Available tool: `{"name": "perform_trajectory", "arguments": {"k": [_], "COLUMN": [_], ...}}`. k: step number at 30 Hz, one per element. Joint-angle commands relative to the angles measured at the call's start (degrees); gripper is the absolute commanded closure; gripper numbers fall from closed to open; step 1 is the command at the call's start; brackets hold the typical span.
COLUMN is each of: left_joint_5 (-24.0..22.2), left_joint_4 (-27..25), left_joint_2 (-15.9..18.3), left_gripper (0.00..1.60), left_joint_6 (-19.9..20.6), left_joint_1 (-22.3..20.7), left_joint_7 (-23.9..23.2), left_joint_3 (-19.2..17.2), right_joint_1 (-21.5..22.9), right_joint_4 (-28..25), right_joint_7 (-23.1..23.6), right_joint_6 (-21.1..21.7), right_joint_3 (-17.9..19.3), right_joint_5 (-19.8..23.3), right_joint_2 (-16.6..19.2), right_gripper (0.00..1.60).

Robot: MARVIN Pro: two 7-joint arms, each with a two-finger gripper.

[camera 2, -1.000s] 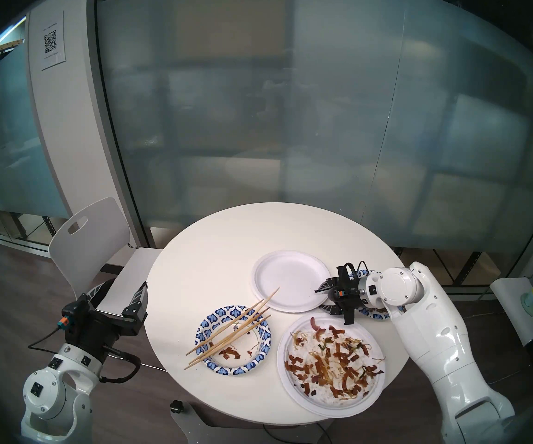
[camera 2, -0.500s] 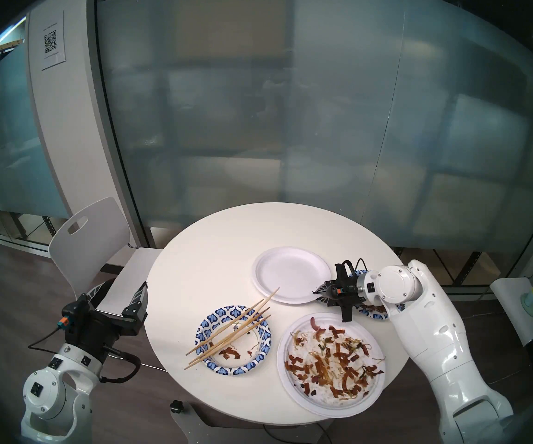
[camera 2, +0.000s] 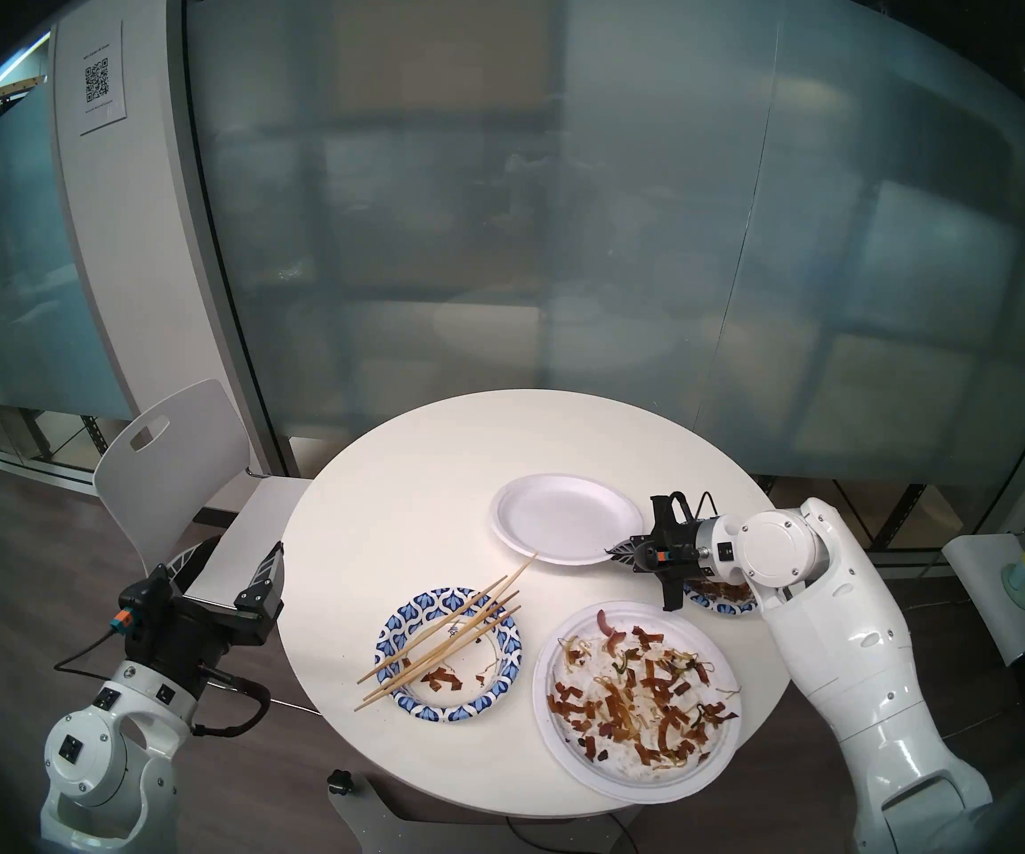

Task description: Stack the plates into one stack

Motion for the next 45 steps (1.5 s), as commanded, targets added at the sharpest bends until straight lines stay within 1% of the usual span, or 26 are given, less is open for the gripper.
{"name": "perform_trajectory", "arguments": {"k": [1, 6, 7, 8, 10, 11, 12, 13, 14, 15, 18, 24, 27, 28, 30, 31, 32, 33, 34, 35, 36, 37, 39, 40, 41, 45], "left_joint_5": [0.12, 0.11, 0.1, 0.1, 0.09, 0.09, 0.09, 0.08, 0.08, 0.08, 0.08, 0.07, 0.07, 0.08, 0.08, 0.09, 0.09, 0.09, 0.09, 0.1, 0.11, 0.11, 0.12, 0.12, 0.12, 0.12], "left_joint_4": [-1.18, -1.14, -1.13, -1.12, -1.1, -1.09, -1.08, -1.07, -1.07, -1.06, -1.05, -1.03, -1.03, -1.04, -1.07, -1.08, -1.1, -1.11, -1.11, -1.14, -1.15, -1.17, -1.19, -1.2, -1.2, -1.18], "left_joint_2": [0.15, 0.15, 0.15, 0.15, 0.15, 0.15, 0.15, 0.15, 0.15, 0.15, 0.15, 0.14, 0.15, 0.15, 0.15, 0.15, 0.15, 0.15, 0.15, 0.15, 0.15, 0.15, 0.15, 0.15, 0.15, 0.15], "left_gripper": [0.0, 0.0, 0.0, 0.0, 0.0, 0.0, 0.0, 0.0, 0.0, 0.0, 0.0, 0.0, 0.0, 0.0, 0.0, 0.0, 0.0, 0.0, 0.0, 0.0, 0.0, 0.0, 0.0, 0.0, 0.0, 0.0], "left_joint_6": [-0.15, -0.16, -0.17, -0.17, -0.18, -0.18, -0.18, -0.19, -0.19, -0.19, -0.2, -0.2, -0.2, -0.2, -0.19, -0.19, -0.19, -0.18, -0.18, -0.17, -0.16, -0.16, -0.14, -0.14, -0.14, -0.15], "left_joint_1": [-0.02, -0.05, -0.05, -0.06, -0.08, -0.08, -0.09, -0.09, -0.1, -0.1, -0.11, -0.12, -0.12, -0.11, -0.1, -0.08, -0.07, -0.06, -0.06, -0.05, -0.04, -0.03, -0.01, -0.01, -0.01, -0.02], "left_joint_7": [-0.14, -0.14, -0.14, -0.14, -0.15, -0.15, -0.15, -0.15, -0.15, -0.15, -0.15, -0.15, -0.15, -0.15, -0.15, -0.15, -0.15, -0.15, -0.15, -0.15, -0.14, -0.14, -0.14, -0.14, -0.14, -0.14], "left_joint_3": [0.06, 0.06, 0.06, 0.06, 0.06, 0.06, 0.06, 0.06, 0.06, 0.06, 0.06, 0.06, 0.06, 0.06, 0.06, 0.06, 0.06, 0.06, 0.06, 0.06, 0.06, 0.06, 0.06, 0.06, 0.06, 0.06], "right_joint_1": [-6.8, -9.43, -12.06, -11.41, -14.22, -13.59, -15.56, -15.16, -16.8, -16.88, -19.85, -23.46, -26.67, -26.94, -28.56, -31.68, -29.69, -30.73, -30.73, -31.98, -32.37, -31.44, -30.27, -28.52, -28.52, -25.88], "right_joint_4": [-7.14, -9.62, -12.26, -11.61, -14.3, -13.67, -15.69, -15.34, -16.96, -17.03, -19.6, -23.35, -26.41, -26.79, -27.9, -29.51, -28.65, -29.15, -29.15, -29.76, -30.04, -29.74, -28.71, -27.46, -27.46, -25.36], "right_joint_7": [-2.07, -1.64, -2.68, -1.9, -2.85, -2.39, -3.01, -2.4, -2.73, -2.6, -2.9, -3.44, -4.5, -4.47, -5.73, -8.1, -7.17, -8.65, -8.65, -10.57, -11.23, -10.95, -13.41, -14.52, -14.52, -18.38], "right_joint_6": [-0.95, -1.97, -1.87, -2.25, -2.55, -2.87, -2.76, -2.99, -2.81, -3.4, -3.99, -5.94, -7.59, -8.16, -9.6, -9.73, -10.8, -11.38, -11.38, -11.59, -12.19, -13.01, -14.07, -14.59, -14.59, -15.58], "right_joint_3": [4.54, 6.73, 8.13, 7.89, 9.51, 9.39, 10.52, 10.53, 11.55, 11.74, 14.03, 17.37, 20.4, 20.96, 22.67, 24.12, 24.02, 24.58, 24.58, 25.17, 25.59, 25.51, 25.06, 24.34, 24.34, 22.78], "right_joint_5": [1.01, 2.15, 1.5, 1.88, 1.53, 1.64, 0.95, 0.83, 0.59, 0.25, -0.84, -2.87, -4.93, -5.62, -7.1, -7.85, -8.76, -9.46, -9.46, -10.33, -11.04, -11.84, -13.48, -14.25, -14.25, -15.91], "right_joint_2": [2.35, 3.03, 3.11, 3.04, 2.98, 2.72, 2.72, 2.62, 2.51, 2.45, 2.02, 0.45, -1.37, -2.04, -3.77, -3.64, -5.36, -5.62, -5.62, -6.06, -6.88, -7.83, -9.41, -10.26, -10.26, -9.99], "right_gripper": [1.6, 1.6, 1.6, 1.6, 1.6, 1.6, 1.6, 1.6, 1.6, 1.6, 1.6, 1.6, 1.6, 1.6, 1.6, 1.6, 1.6, 1.6, 1.6, 1.6, 1.6, 1.6, 1.6, 1.6, 1.6, 1.6]}}
